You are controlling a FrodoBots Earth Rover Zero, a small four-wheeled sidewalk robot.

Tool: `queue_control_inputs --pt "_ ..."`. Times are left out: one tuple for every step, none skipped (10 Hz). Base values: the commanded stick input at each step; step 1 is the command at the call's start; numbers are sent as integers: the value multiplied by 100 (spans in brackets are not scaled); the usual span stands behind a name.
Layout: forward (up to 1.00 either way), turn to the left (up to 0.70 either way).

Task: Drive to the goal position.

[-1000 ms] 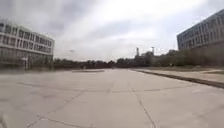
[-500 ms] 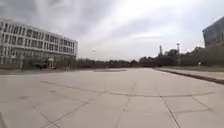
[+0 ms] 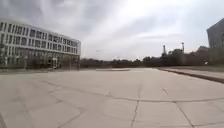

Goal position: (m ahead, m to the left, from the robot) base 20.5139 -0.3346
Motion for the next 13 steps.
queue_control_inputs --pt "70 0" --pt "70 0" --pt "70 0" --pt "70 0" --pt "70 0" --pt "70 0" --pt "70 0" --pt "70 0" --pt "70 0" --pt "70 0" --pt "70 0" --pt "70 0" --pt "70 0"
